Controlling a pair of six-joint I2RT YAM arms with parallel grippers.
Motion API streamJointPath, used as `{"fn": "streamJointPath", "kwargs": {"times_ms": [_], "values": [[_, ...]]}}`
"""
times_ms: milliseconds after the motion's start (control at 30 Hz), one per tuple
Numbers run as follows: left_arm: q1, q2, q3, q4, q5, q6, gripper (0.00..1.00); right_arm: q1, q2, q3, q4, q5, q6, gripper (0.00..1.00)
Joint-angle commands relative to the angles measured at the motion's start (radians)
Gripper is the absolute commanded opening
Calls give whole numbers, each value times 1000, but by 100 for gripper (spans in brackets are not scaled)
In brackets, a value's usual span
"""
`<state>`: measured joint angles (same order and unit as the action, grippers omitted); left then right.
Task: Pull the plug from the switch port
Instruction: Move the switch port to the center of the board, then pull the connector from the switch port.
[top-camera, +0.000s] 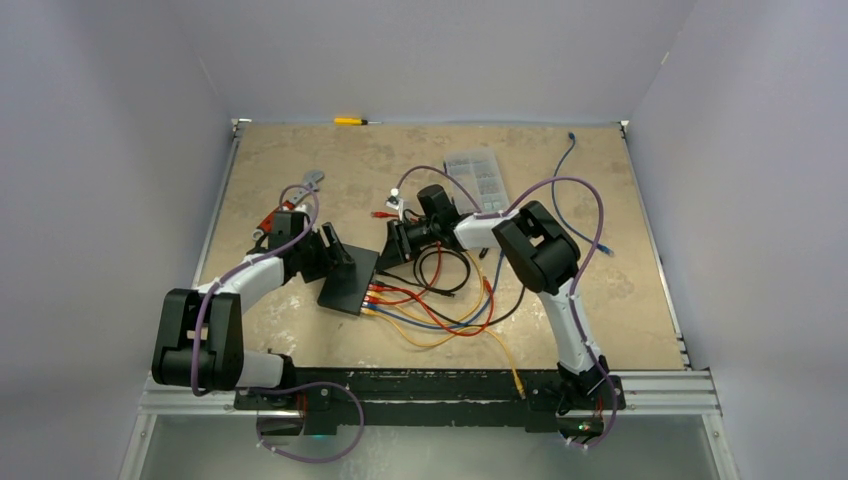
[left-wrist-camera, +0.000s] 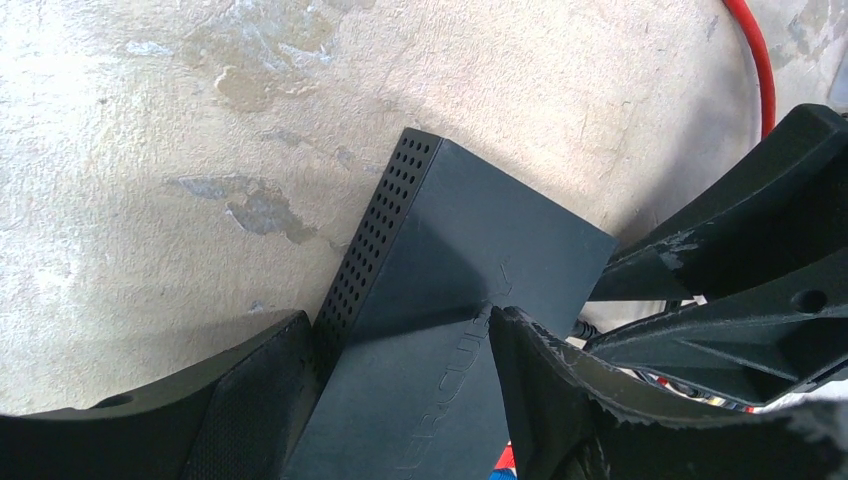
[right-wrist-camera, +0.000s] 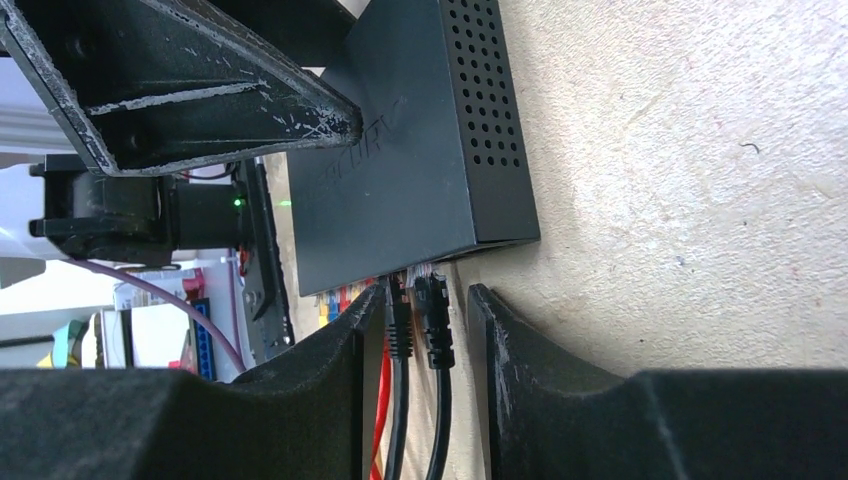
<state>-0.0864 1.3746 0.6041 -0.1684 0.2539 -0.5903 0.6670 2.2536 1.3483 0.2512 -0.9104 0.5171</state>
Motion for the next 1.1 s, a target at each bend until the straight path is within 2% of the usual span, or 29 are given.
{"fn": "streamJointPath", "kwargs": {"times_ms": [0, 133, 267, 567, 900, 1067], "values": [[-1, 26, -1, -8, 1, 9, 67, 12, 43, 15, -32, 25, -6, 40], [-1, 26, -5, -9, -1, 10, 67, 17, 53, 25, -33, 30, -2, 42], [-1, 25, -7, -14, -12, 10, 67, 25, 62, 32, -41, 43, 0, 40], [-1, 27, -10, -8, -11, 5, 67, 28, 78, 35, -47, 62, 2, 26], [2, 36, -32, 11, -18, -8, 64, 28, 81, 27, -49, 68, -3, 6], [7, 46, -36, 12, -26, -13, 61, 28, 68, 13, -63, 58, -9, 0]]}}
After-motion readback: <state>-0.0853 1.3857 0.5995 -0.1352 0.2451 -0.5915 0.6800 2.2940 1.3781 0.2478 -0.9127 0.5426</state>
